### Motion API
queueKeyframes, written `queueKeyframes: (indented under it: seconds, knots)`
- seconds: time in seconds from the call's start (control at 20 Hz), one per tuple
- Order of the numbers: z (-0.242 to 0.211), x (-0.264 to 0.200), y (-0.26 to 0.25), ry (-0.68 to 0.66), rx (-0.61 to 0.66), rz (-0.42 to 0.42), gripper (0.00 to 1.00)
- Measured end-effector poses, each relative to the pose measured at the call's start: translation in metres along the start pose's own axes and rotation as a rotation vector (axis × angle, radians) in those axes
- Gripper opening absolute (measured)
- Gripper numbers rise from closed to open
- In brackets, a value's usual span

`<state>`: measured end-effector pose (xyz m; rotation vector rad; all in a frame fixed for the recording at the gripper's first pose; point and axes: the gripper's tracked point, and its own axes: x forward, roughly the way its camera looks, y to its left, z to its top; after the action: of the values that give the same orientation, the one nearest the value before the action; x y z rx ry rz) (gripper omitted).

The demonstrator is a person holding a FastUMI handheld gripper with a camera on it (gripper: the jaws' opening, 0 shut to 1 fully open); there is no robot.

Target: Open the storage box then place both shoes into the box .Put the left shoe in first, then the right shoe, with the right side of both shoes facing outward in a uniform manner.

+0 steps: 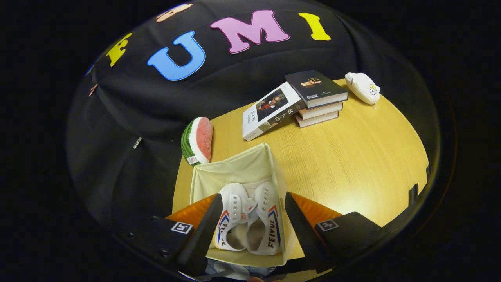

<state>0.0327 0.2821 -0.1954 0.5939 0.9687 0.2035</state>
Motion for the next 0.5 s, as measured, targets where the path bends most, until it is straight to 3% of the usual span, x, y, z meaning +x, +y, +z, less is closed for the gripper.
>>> queueKeyframes:
  seconds: [0.25,0.5]
  knots:
    - [0.004,-0.013,-0.009,-0.04,-0.038,0.013,0.99]
    - [0.031,-0.037,-0.026,-0.163,-0.152,0.004,0.99]
